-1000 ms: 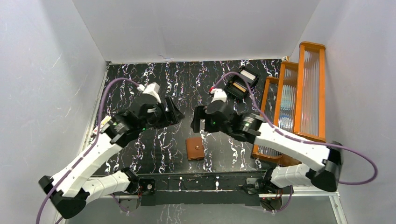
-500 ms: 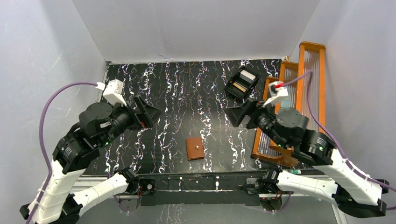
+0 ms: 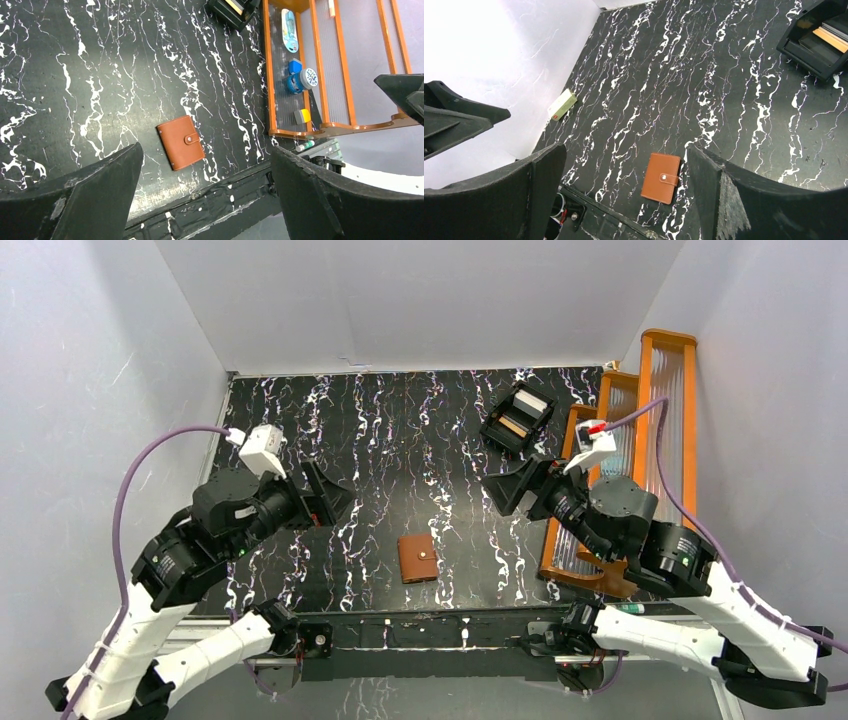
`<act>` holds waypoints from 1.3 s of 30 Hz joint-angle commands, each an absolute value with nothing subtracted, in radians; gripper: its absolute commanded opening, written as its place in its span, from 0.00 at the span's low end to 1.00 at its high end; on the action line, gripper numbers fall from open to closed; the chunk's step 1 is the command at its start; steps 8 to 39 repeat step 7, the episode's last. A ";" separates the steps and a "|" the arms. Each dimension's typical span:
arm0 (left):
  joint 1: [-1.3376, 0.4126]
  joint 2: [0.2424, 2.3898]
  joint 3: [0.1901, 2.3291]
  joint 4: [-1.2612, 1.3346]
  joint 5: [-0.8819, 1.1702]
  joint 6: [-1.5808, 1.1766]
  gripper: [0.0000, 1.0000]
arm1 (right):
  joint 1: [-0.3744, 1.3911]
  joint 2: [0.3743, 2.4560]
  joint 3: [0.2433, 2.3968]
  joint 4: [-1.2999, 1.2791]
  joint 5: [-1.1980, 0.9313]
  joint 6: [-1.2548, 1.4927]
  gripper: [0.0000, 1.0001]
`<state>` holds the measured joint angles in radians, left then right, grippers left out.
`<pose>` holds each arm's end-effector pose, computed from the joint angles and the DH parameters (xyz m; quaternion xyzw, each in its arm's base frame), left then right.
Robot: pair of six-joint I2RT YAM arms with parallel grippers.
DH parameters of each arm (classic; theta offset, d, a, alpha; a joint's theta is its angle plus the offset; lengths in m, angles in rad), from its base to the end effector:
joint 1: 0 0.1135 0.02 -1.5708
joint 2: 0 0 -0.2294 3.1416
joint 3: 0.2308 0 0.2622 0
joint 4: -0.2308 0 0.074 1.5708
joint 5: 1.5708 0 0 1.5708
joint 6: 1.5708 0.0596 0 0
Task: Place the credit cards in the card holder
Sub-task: Reset both arms
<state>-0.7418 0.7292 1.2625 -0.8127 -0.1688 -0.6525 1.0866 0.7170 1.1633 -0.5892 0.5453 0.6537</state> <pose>0.1290 -0.1047 0.4111 -0.0151 0.7973 -0.3334 0.5029 0.1089 0.1406 0.4107 0.0159 0.7487 0.3509 0.5622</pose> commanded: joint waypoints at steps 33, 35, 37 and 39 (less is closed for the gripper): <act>-0.741 0.703 1.233 -0.783 -0.228 -0.651 0.99 | 1.085 0.727 1.149 -0.566 0.545 0.675 0.98; -0.741 0.703 1.233 -0.783 -0.228 -0.651 0.99 | 1.085 0.727 1.149 -0.566 0.545 0.675 0.98; -0.741 0.703 1.233 -0.783 -0.228 -0.651 0.99 | 1.085 0.727 1.149 -0.566 0.545 0.675 0.98; -0.741 0.703 1.233 -0.783 -0.228 -0.651 0.99 | 1.085 0.727 1.149 -0.566 0.545 0.675 0.98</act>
